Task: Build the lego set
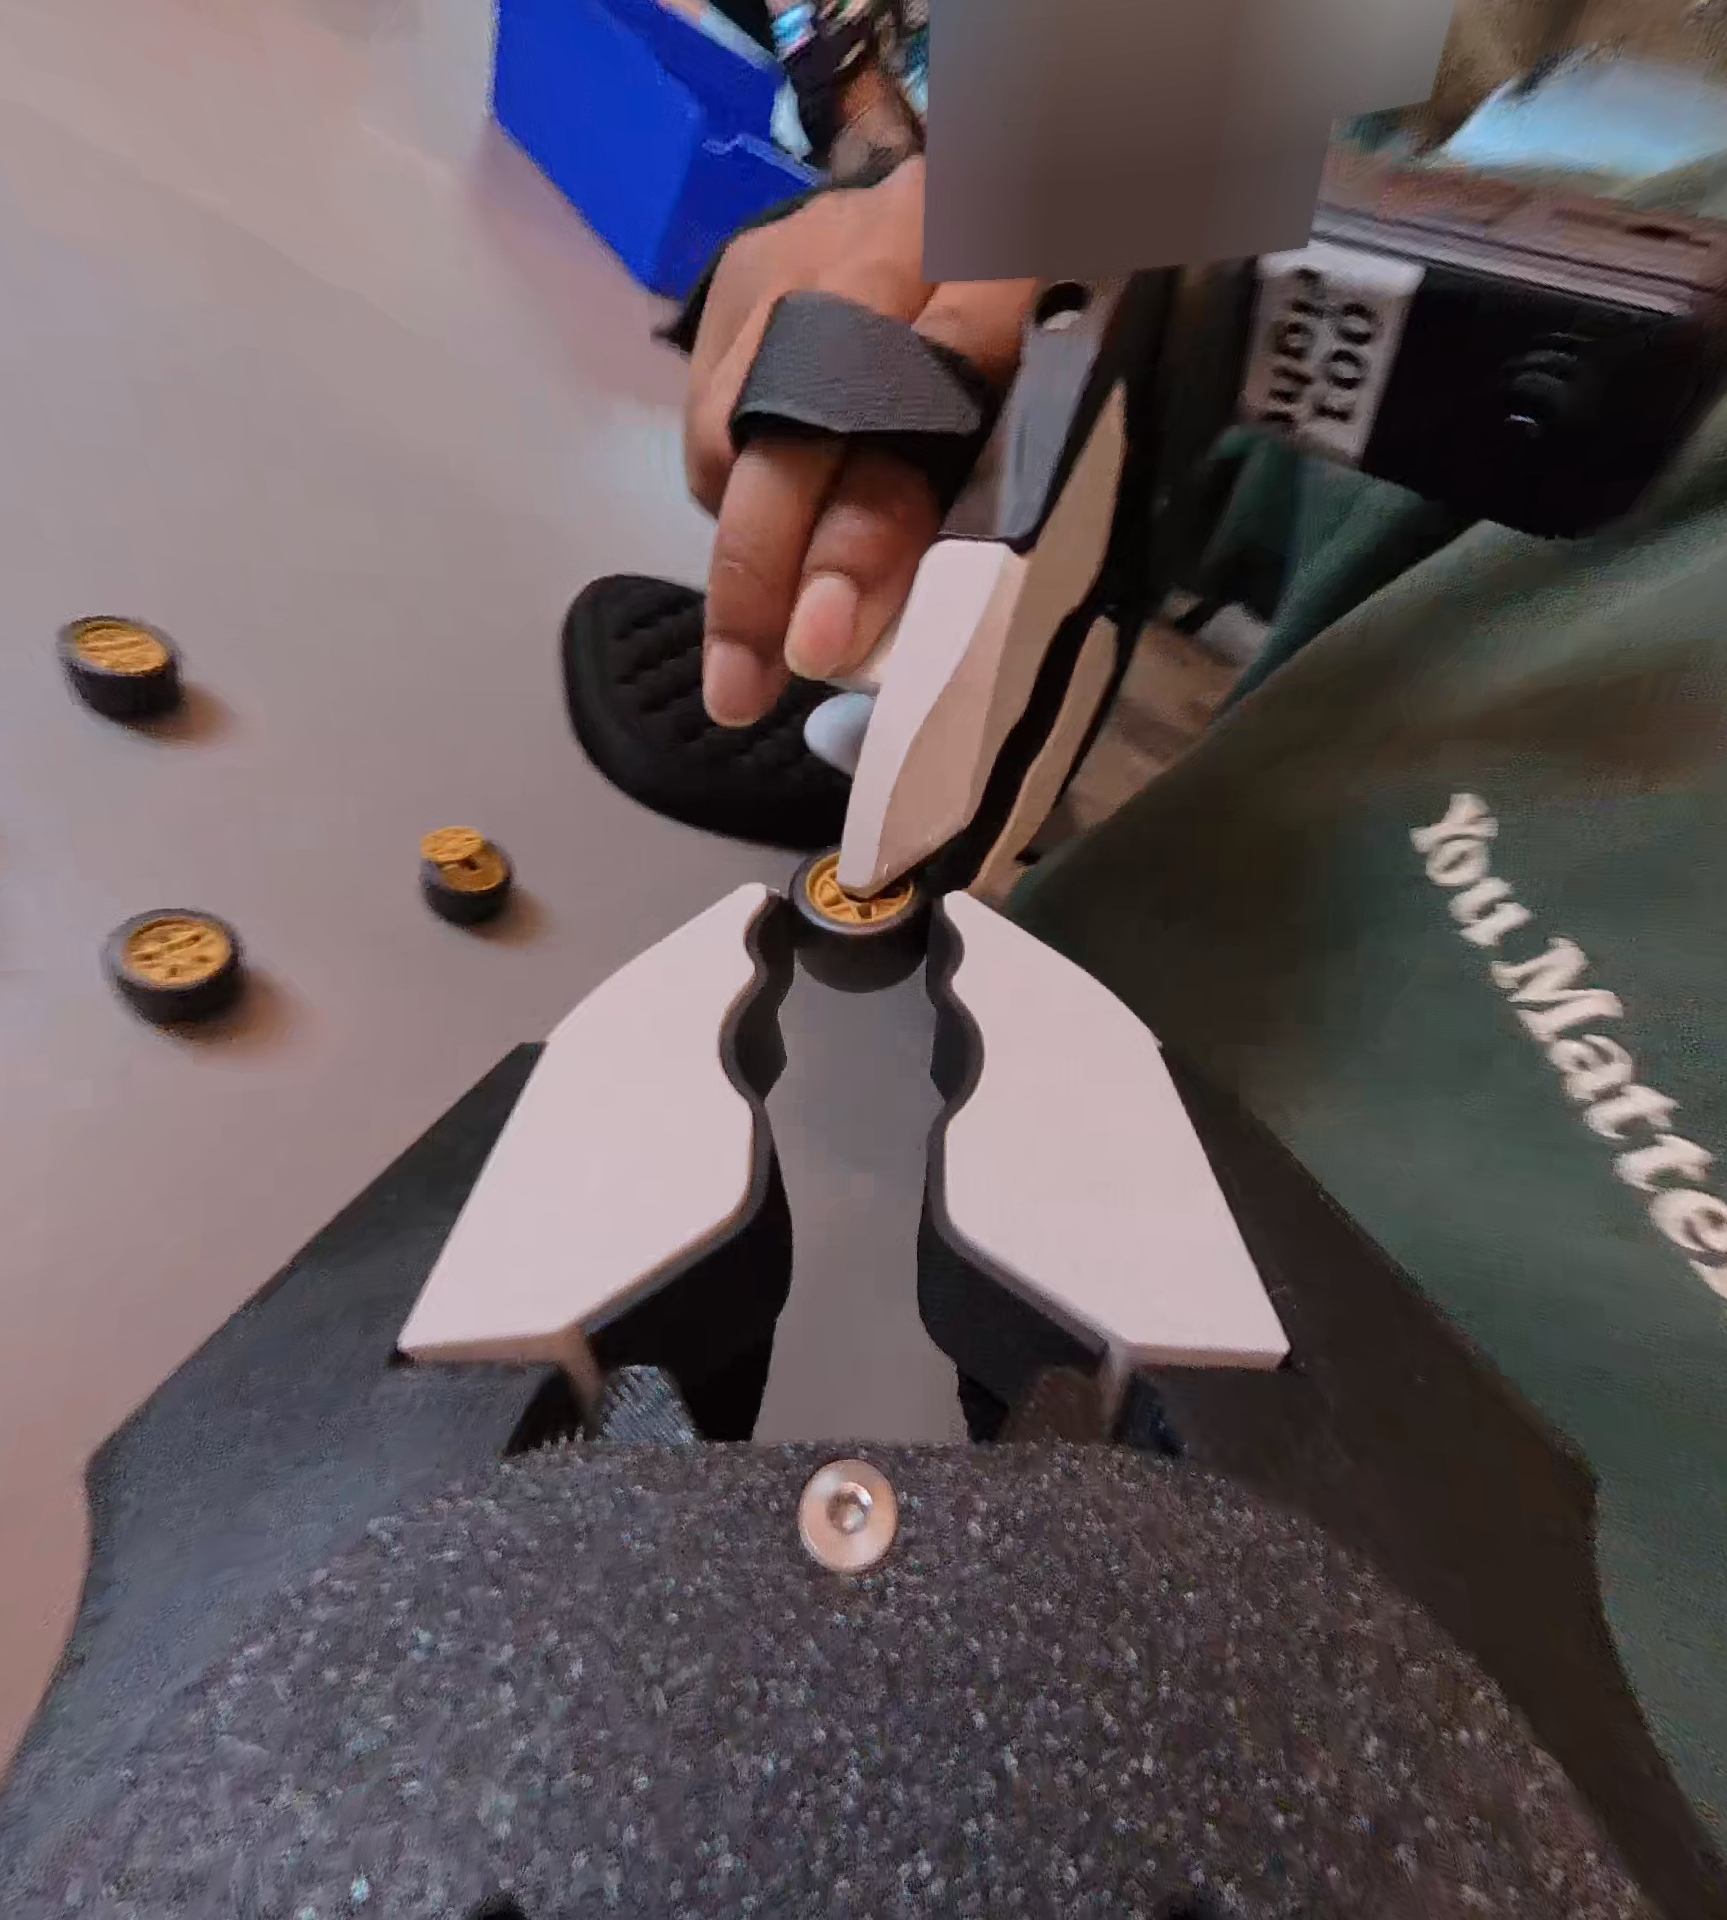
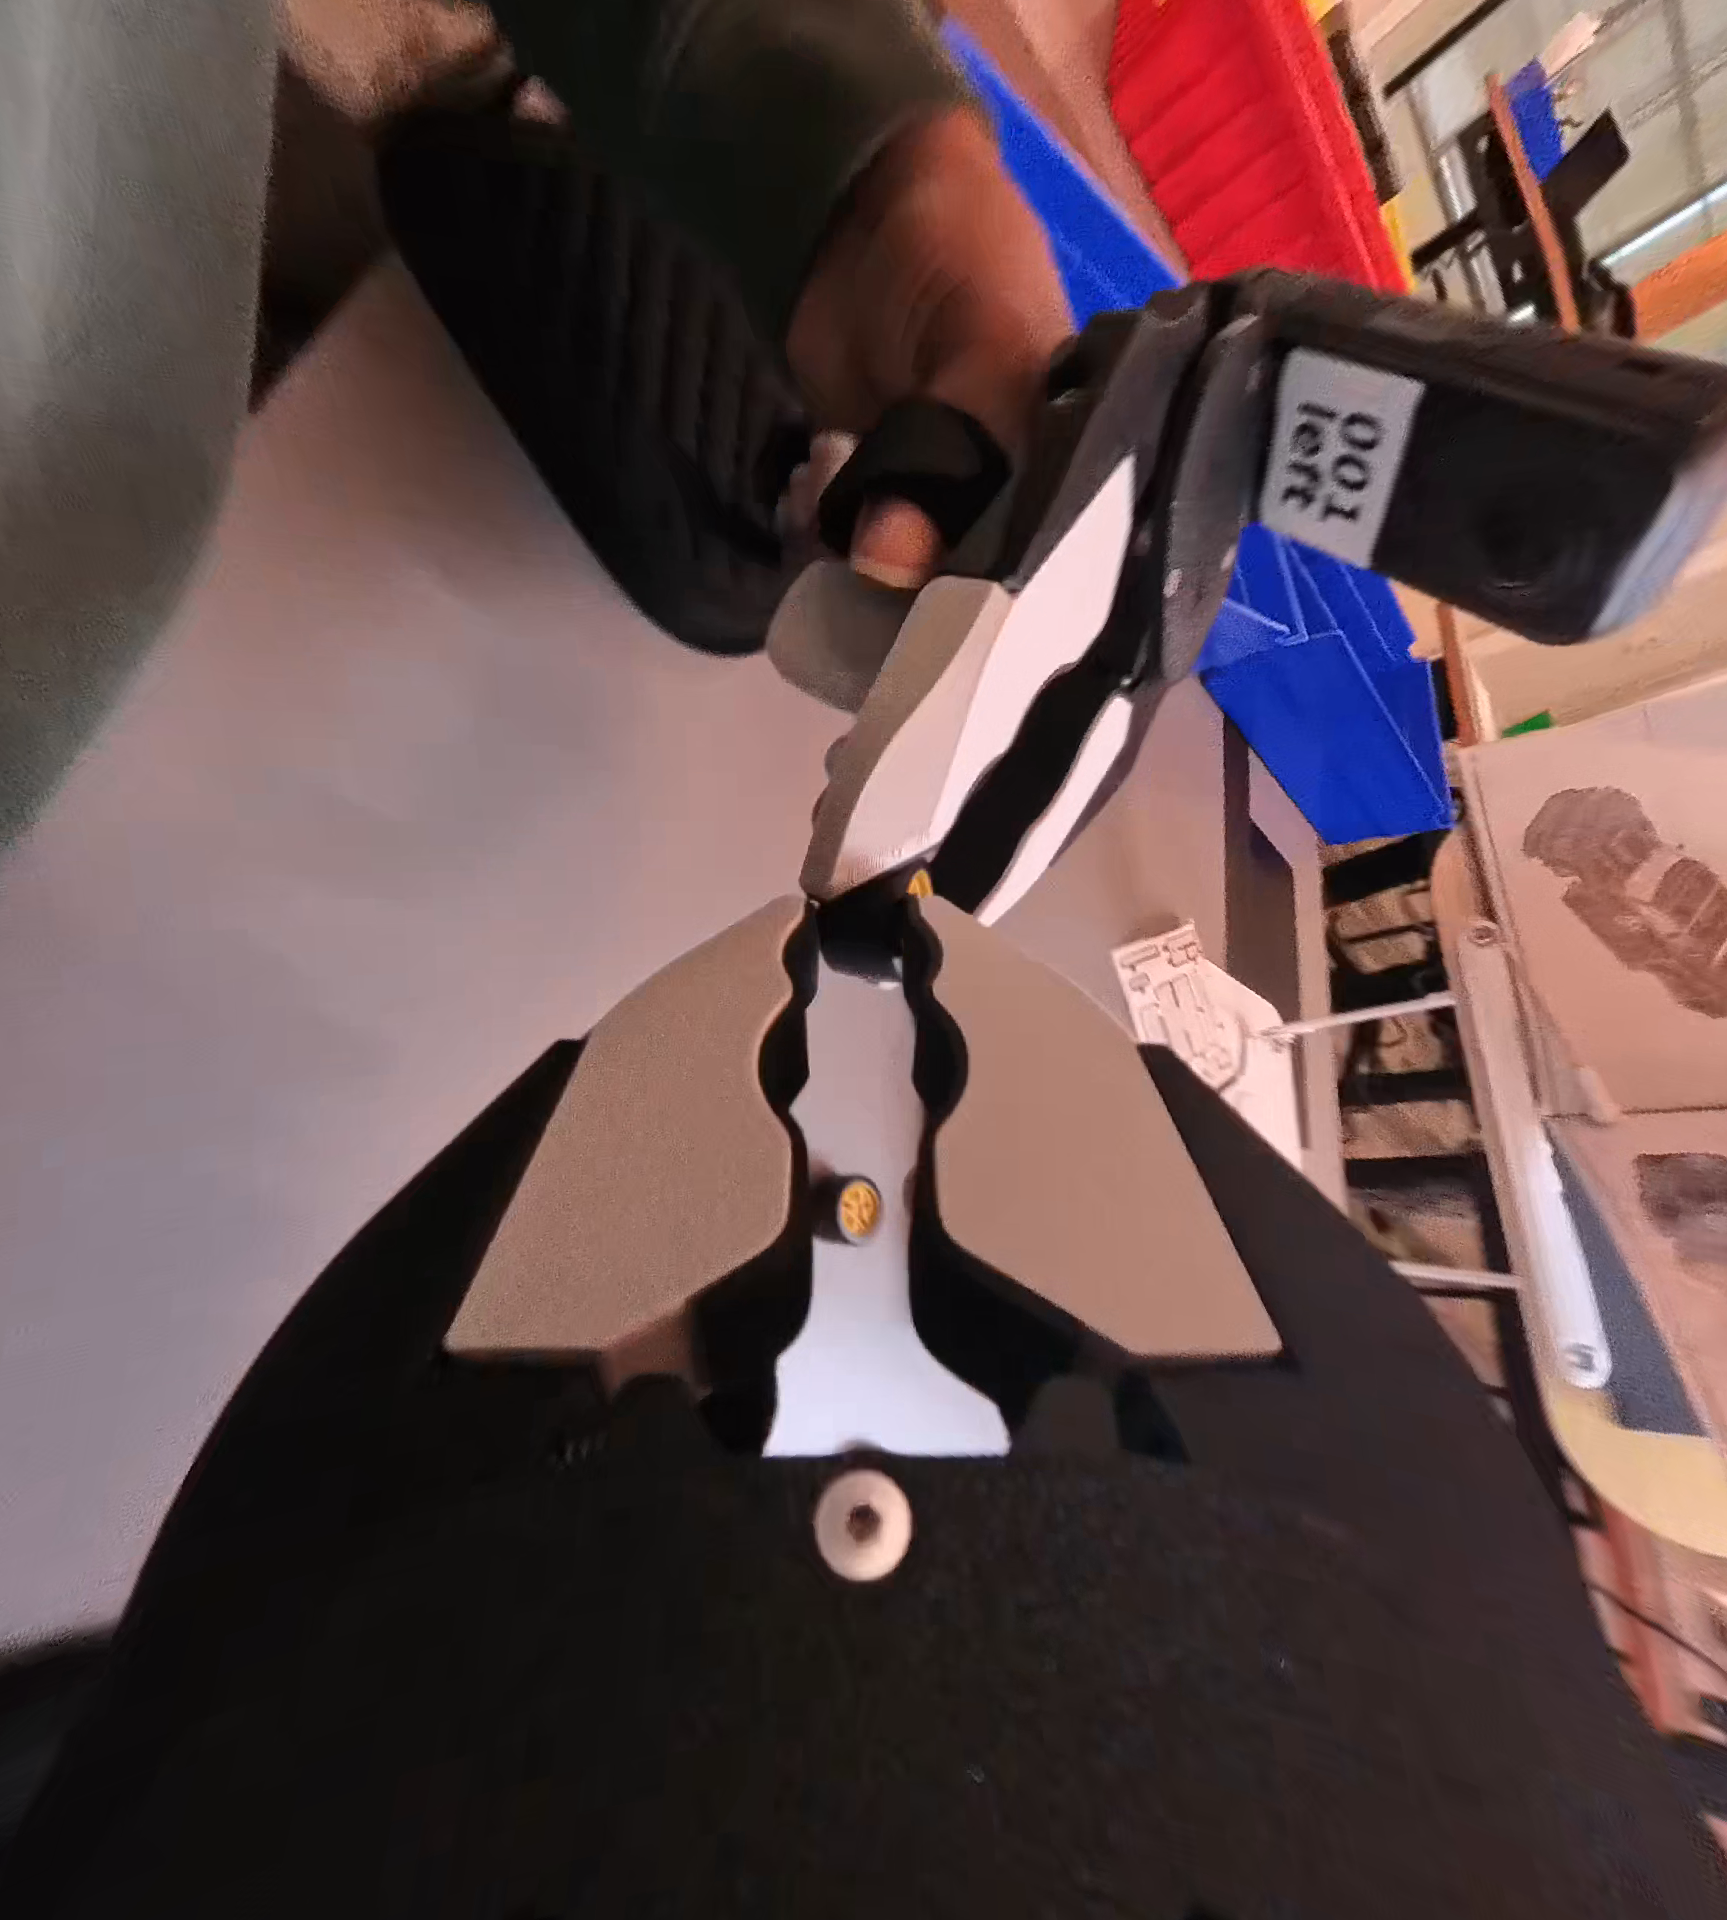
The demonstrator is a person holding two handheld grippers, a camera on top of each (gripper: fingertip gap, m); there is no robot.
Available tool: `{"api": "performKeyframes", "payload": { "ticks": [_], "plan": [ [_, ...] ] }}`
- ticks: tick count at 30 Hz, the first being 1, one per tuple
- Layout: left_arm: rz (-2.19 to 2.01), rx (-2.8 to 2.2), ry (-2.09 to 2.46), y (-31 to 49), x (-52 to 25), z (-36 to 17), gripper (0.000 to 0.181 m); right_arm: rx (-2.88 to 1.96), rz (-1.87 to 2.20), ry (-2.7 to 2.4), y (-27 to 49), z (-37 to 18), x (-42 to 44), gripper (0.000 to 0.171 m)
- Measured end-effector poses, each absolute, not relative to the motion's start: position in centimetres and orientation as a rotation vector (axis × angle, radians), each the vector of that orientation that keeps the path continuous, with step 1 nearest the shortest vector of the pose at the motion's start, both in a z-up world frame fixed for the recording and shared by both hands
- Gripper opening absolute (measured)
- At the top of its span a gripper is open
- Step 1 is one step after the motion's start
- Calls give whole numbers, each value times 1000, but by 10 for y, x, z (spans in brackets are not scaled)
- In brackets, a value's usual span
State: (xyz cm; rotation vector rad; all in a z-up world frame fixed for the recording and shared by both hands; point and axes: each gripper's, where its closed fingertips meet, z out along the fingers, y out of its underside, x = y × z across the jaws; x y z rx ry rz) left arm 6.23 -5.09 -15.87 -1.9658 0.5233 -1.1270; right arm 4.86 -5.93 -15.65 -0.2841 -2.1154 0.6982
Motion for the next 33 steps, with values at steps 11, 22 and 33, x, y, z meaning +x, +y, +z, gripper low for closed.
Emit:
{"api": "performKeyframes", "payload": {
  "ticks": [11, 22, 33],
  "plan": [
    [-1297, -1847, 464, -58, 66, -149, 25, -346, 818, -2115, -66, -149, 52, 15],
    [-1257, -1807, 413, -53, 59, -153, 26, -381, 784, -2054, -58, -149, 49, 29],
    [-1146, -1870, 458, -51, 62, -161, 25, -342, 719, -2099, -60, -159, 49, 15]
  ]
}}
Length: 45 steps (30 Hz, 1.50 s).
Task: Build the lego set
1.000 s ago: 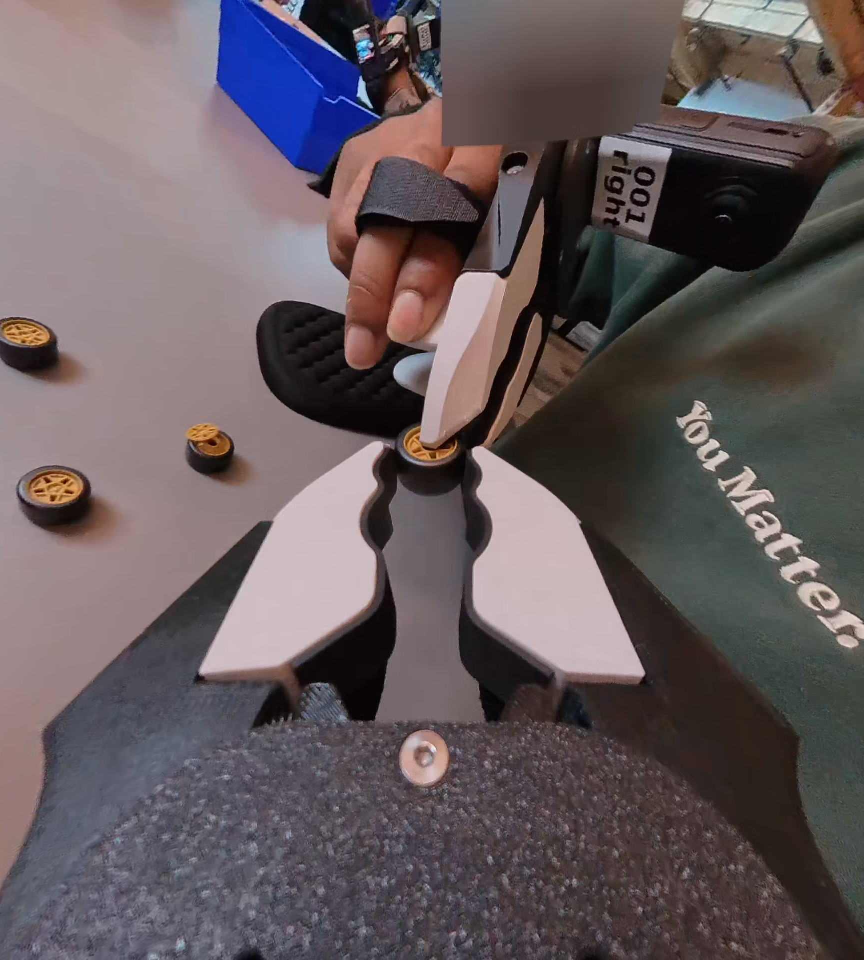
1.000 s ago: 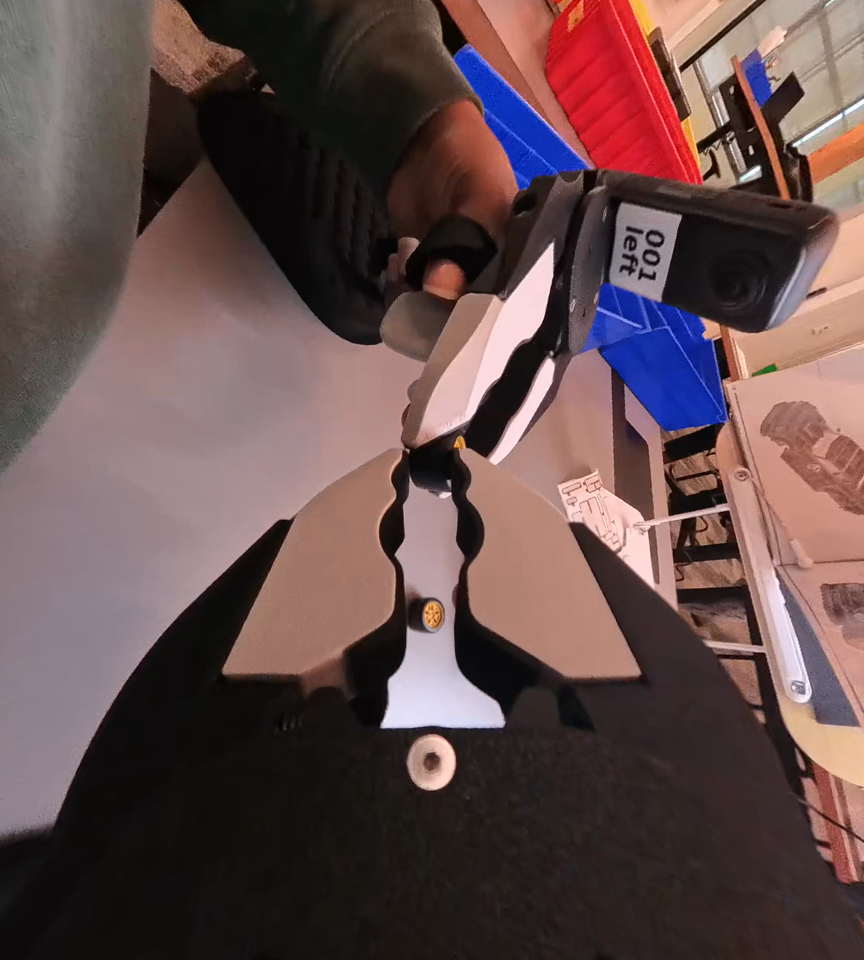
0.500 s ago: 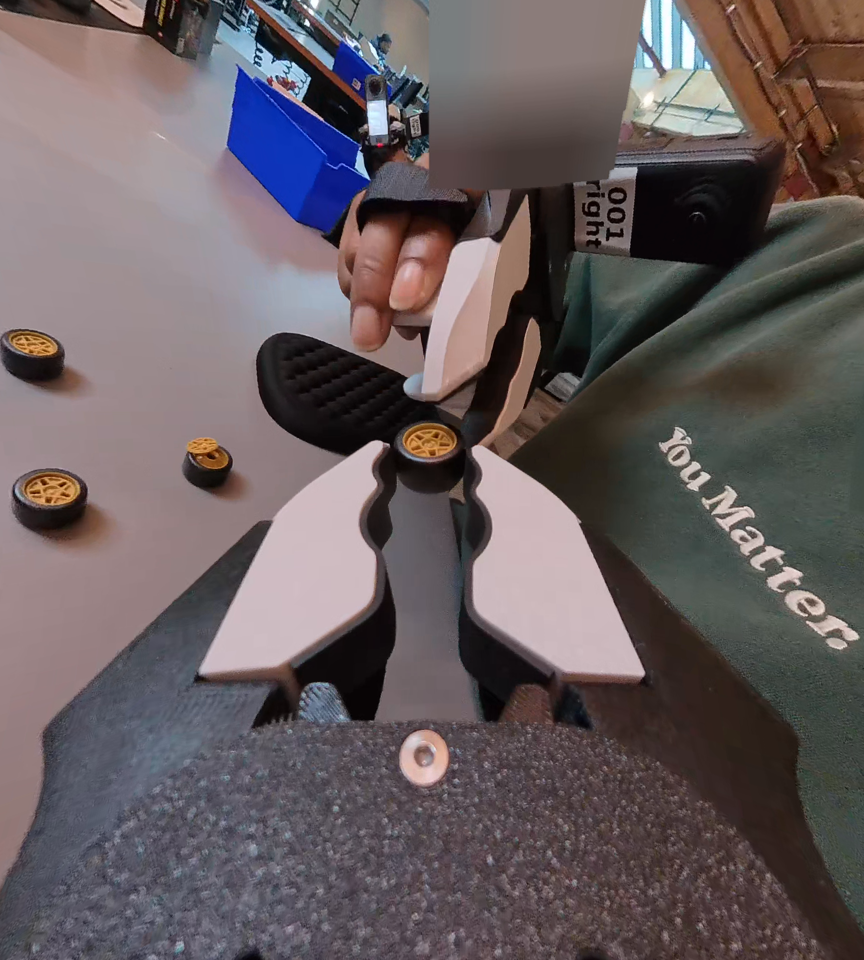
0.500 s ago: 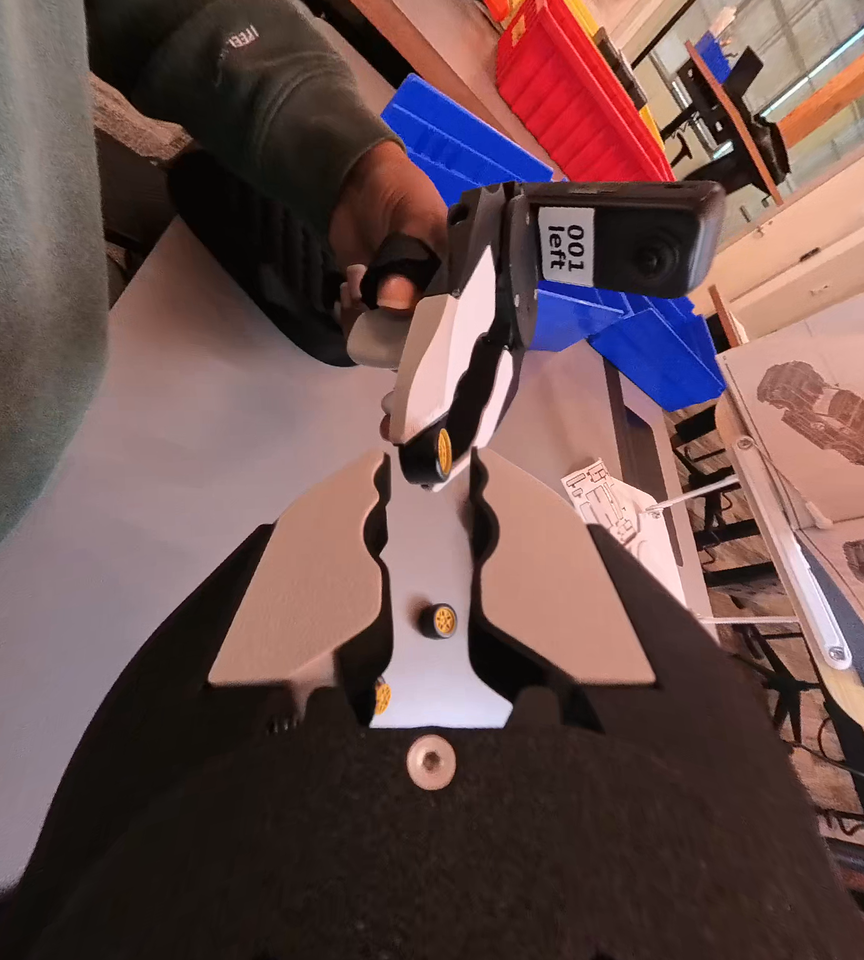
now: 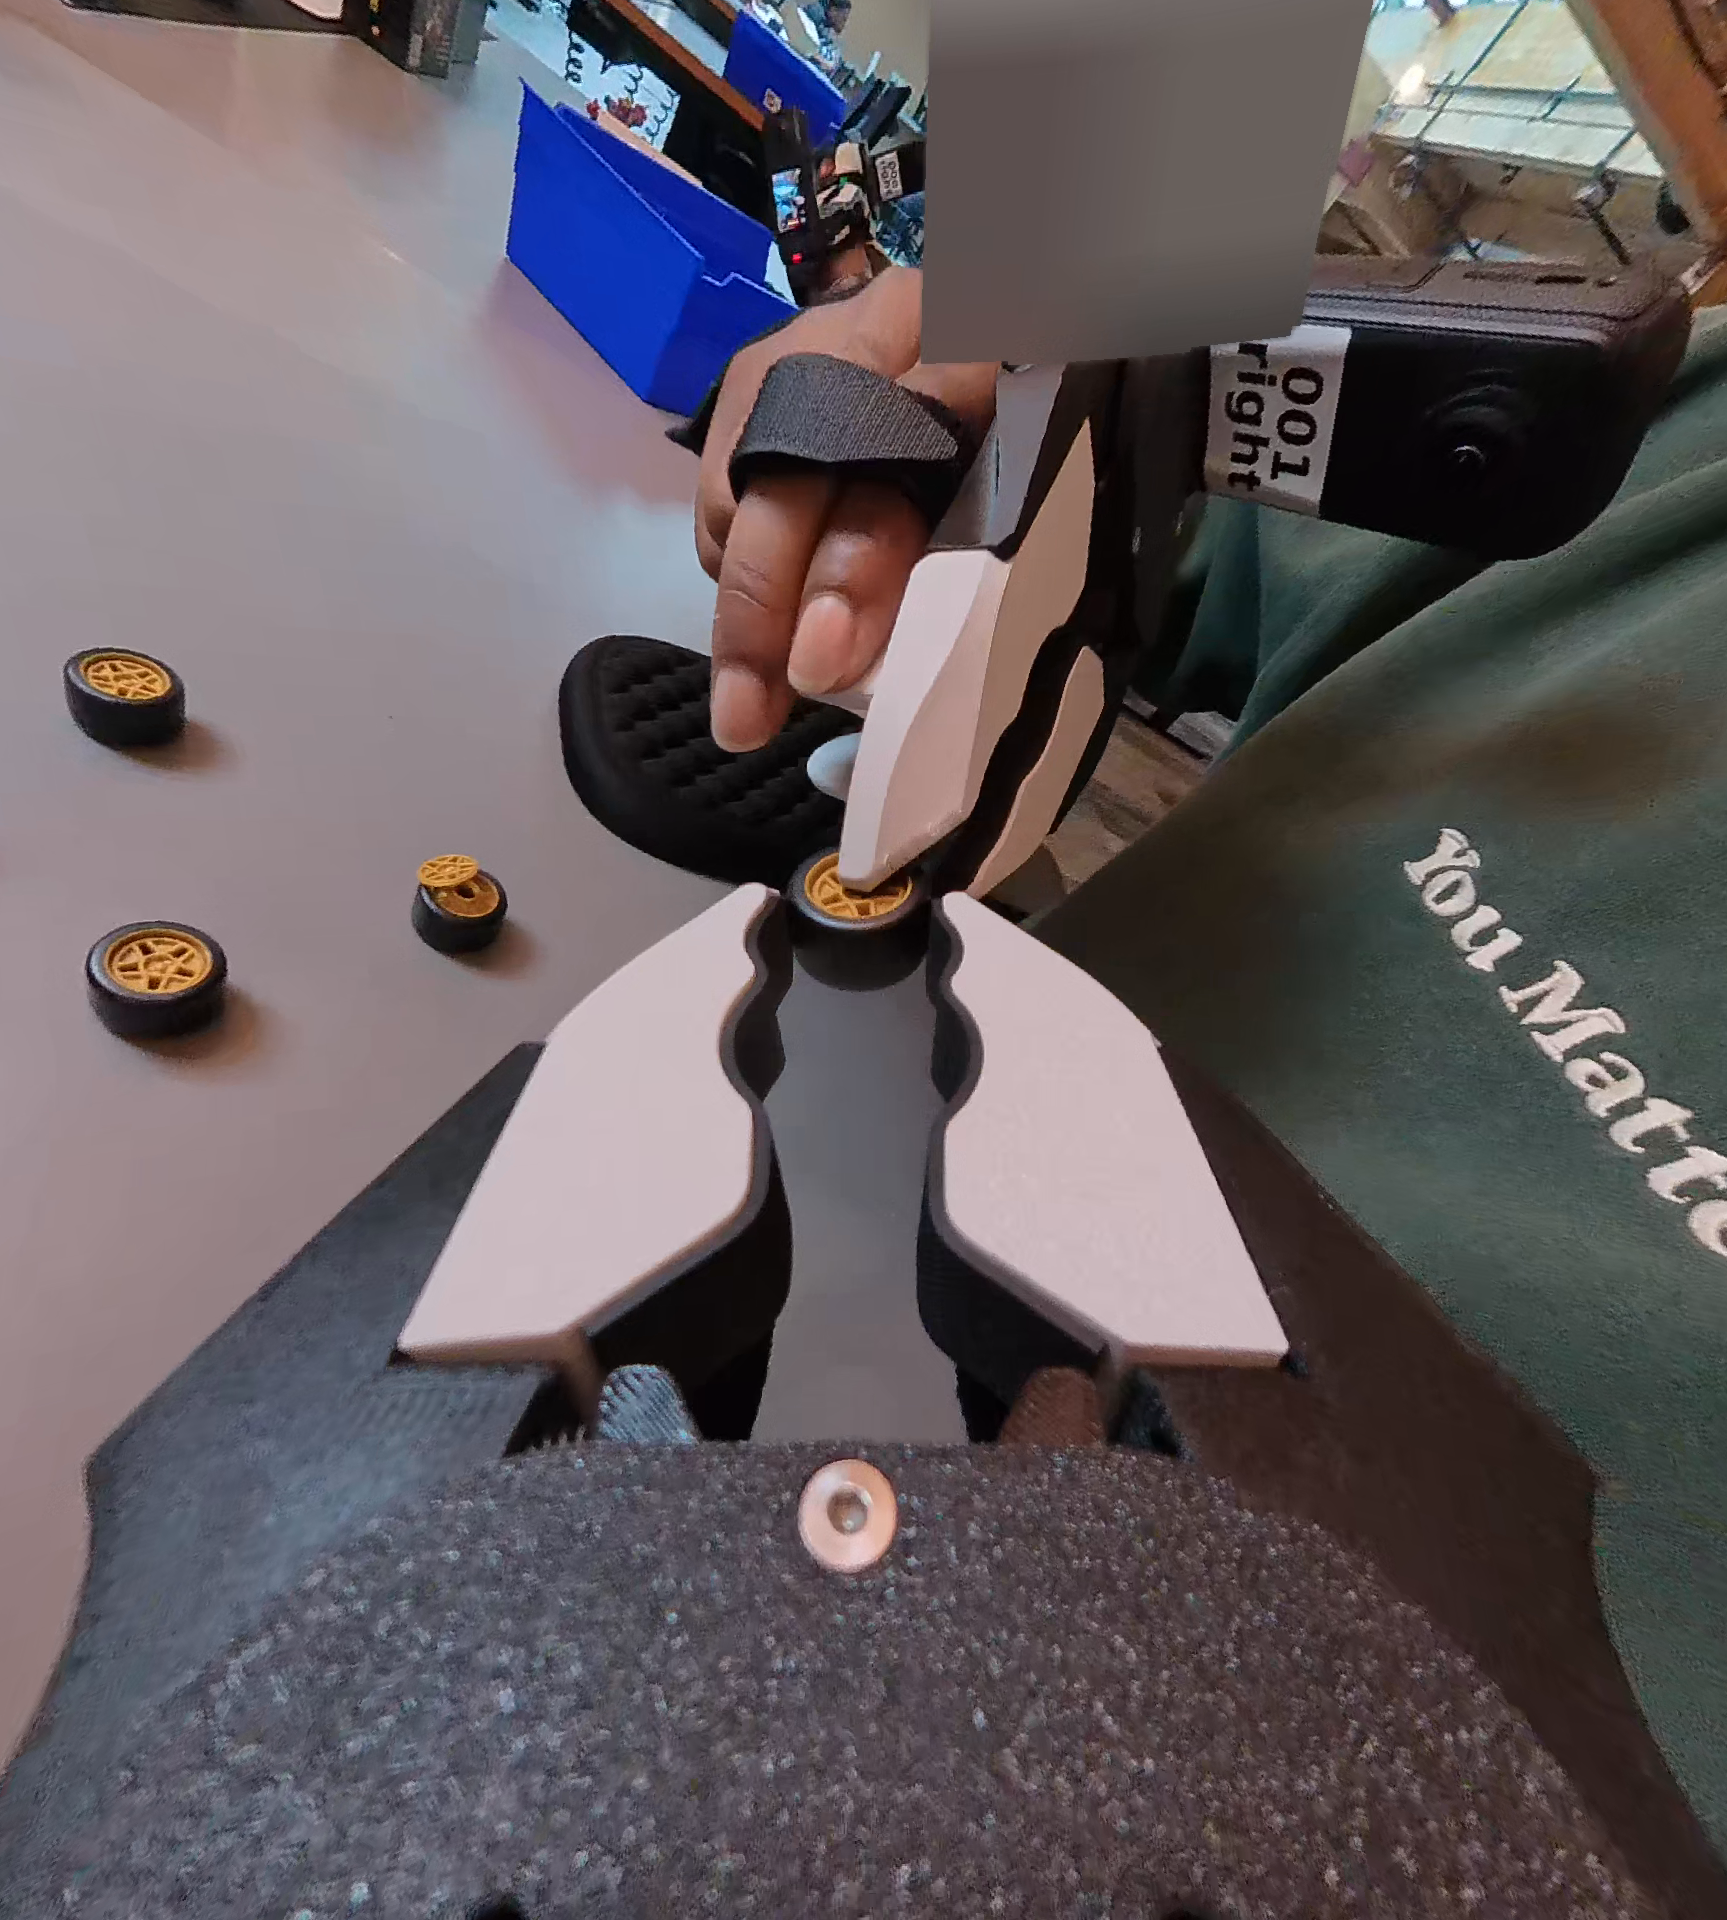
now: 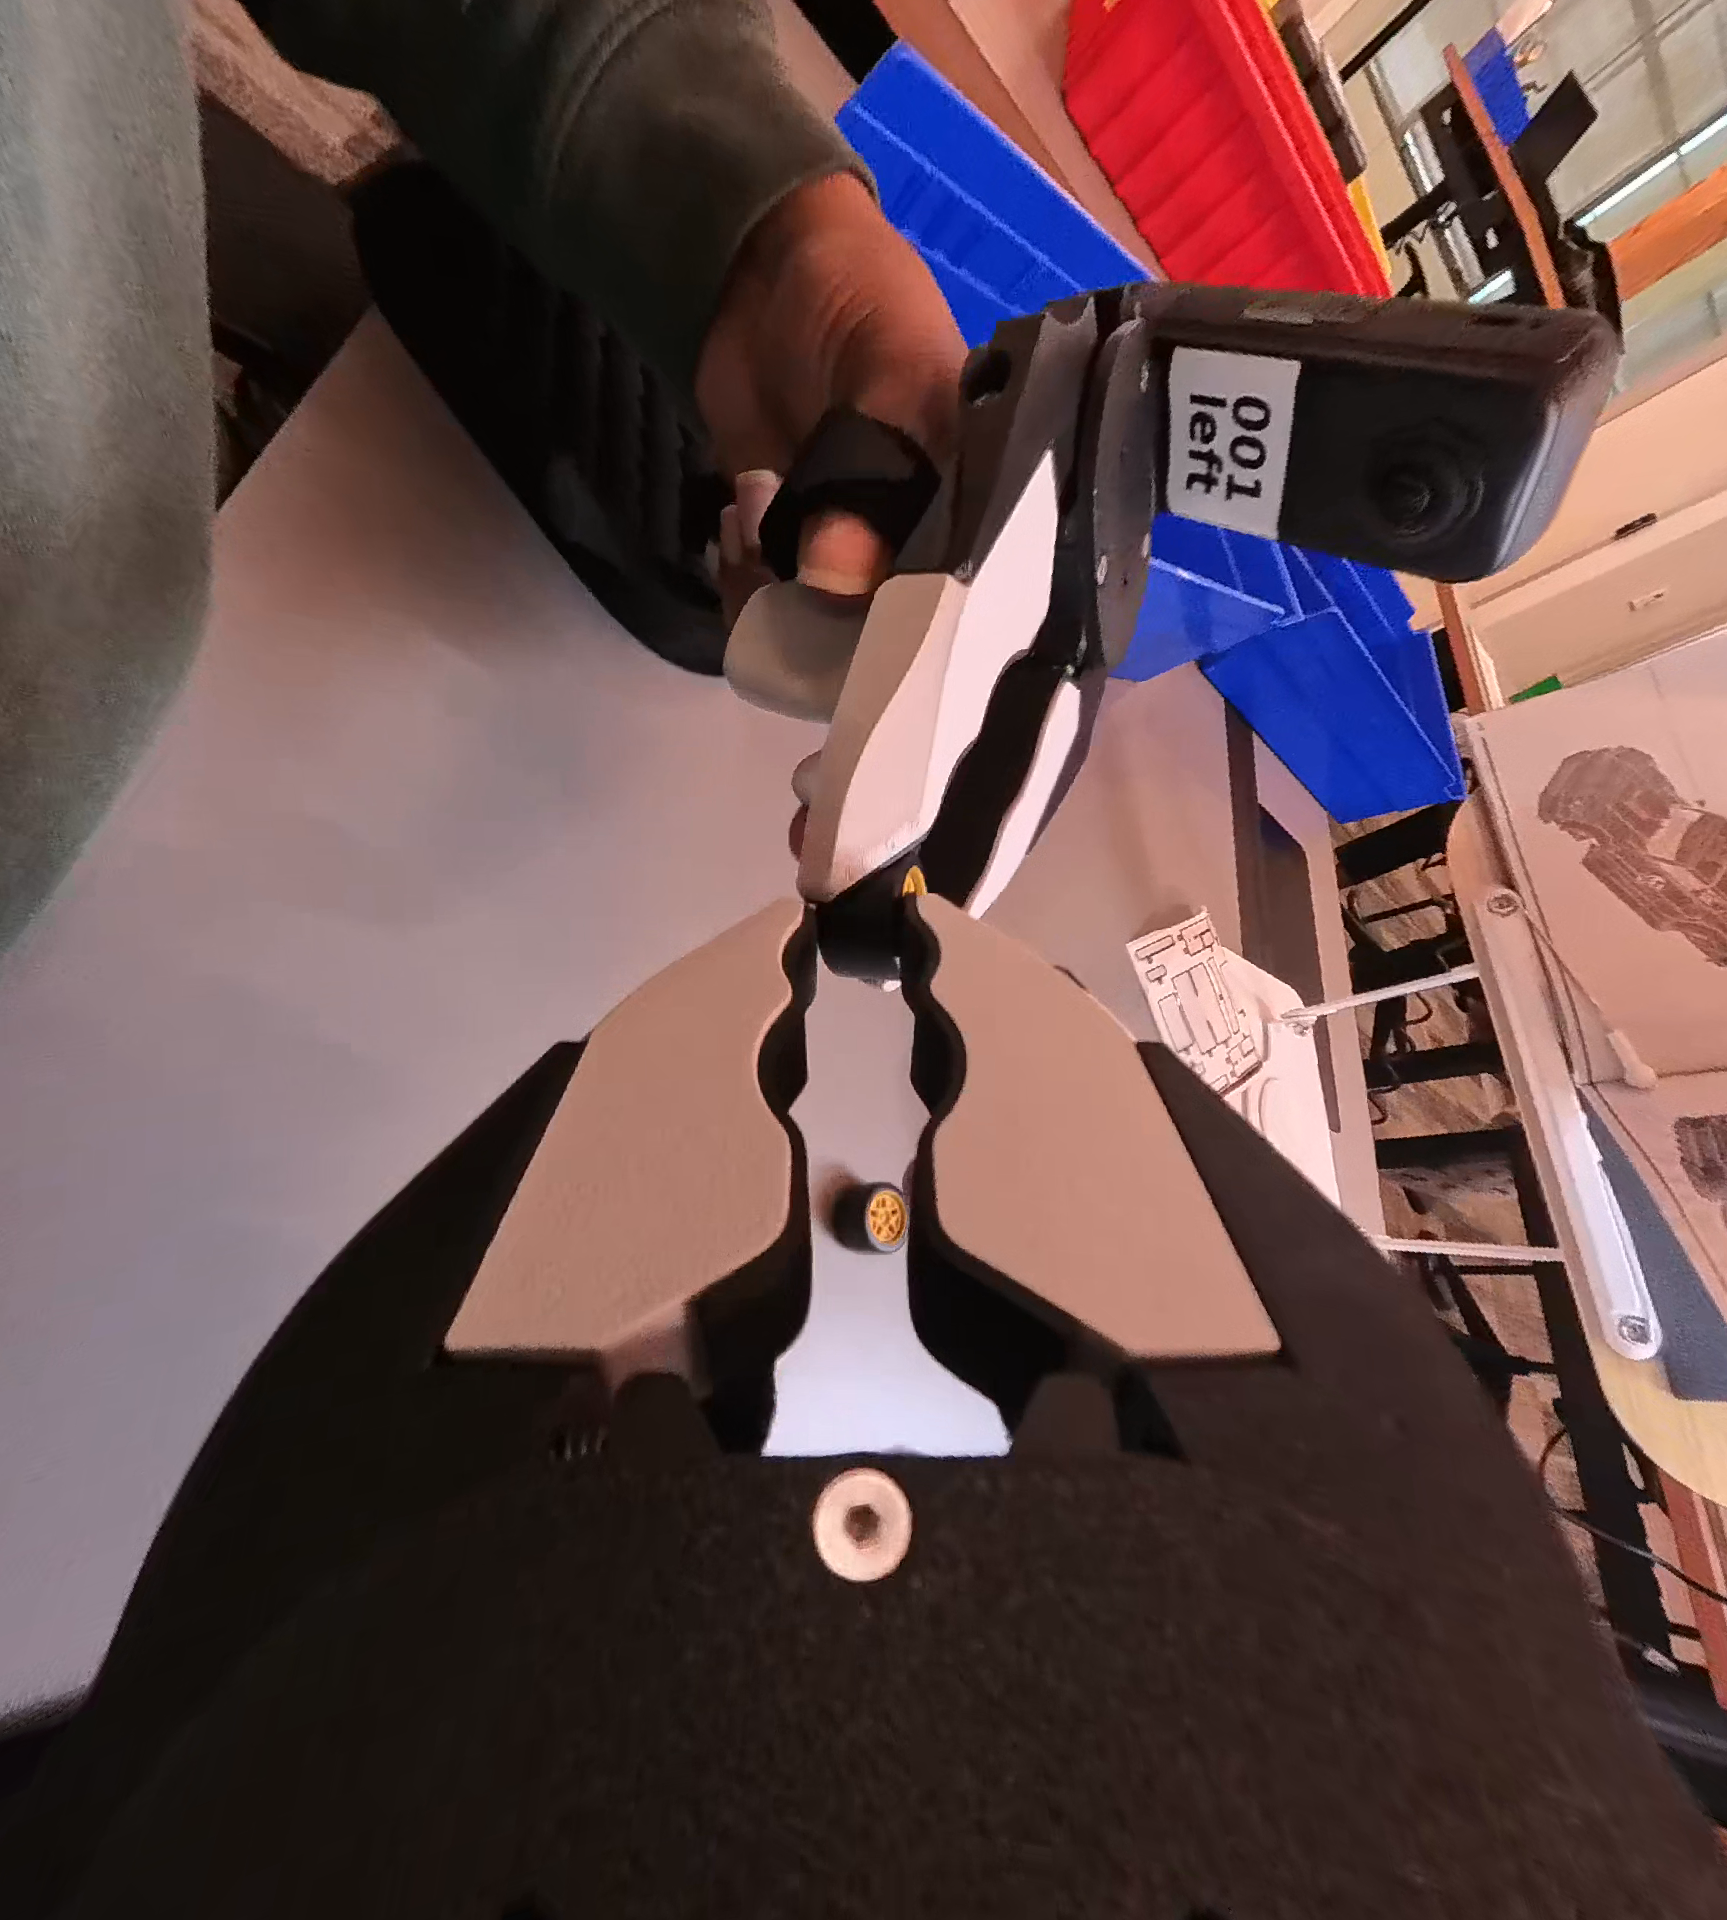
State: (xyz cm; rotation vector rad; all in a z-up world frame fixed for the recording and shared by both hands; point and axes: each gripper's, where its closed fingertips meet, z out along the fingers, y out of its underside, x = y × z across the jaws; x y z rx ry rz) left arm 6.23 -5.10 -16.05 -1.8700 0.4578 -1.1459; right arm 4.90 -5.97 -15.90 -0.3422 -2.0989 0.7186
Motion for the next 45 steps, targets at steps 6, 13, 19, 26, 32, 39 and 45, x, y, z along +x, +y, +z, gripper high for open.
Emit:
{"api": "performKeyframes", "payload": {
  "ticks": [6, 13, 19, 26, 32, 39, 45],
  "plan": [
    [-960, -1831, 463, -35, 50, -165, 26, -544, 774, -2097, -47, -165, 48, 39],
    [-416, -1928, 602, -12, 27, -212, 25, -983, 975, -1947, 1, -167, 54, 35],
    [-301, -2104, 602, 3, 17, -257, 25, -1213, 803, -1996, 36, -212, 67, 31],
    [-184, -2200, 639, 17, -1, -280, 25, -1344, 766, -2104, 45, -253, 76, 32],
    [-199, -2243, 591, 15, -10, -283, 42, -1338, 774, -2151, 45, -259, 72, 31],
    [-279, -2159, 567, 5, -6, -266, 54, -1400, 810, -2206, 44, -265, 70, 29],
    [-319, -2082, 587, 5, 7, -255, 45, -1433, 767, -2240, 43, -277, 70, 30]
  ]
}}
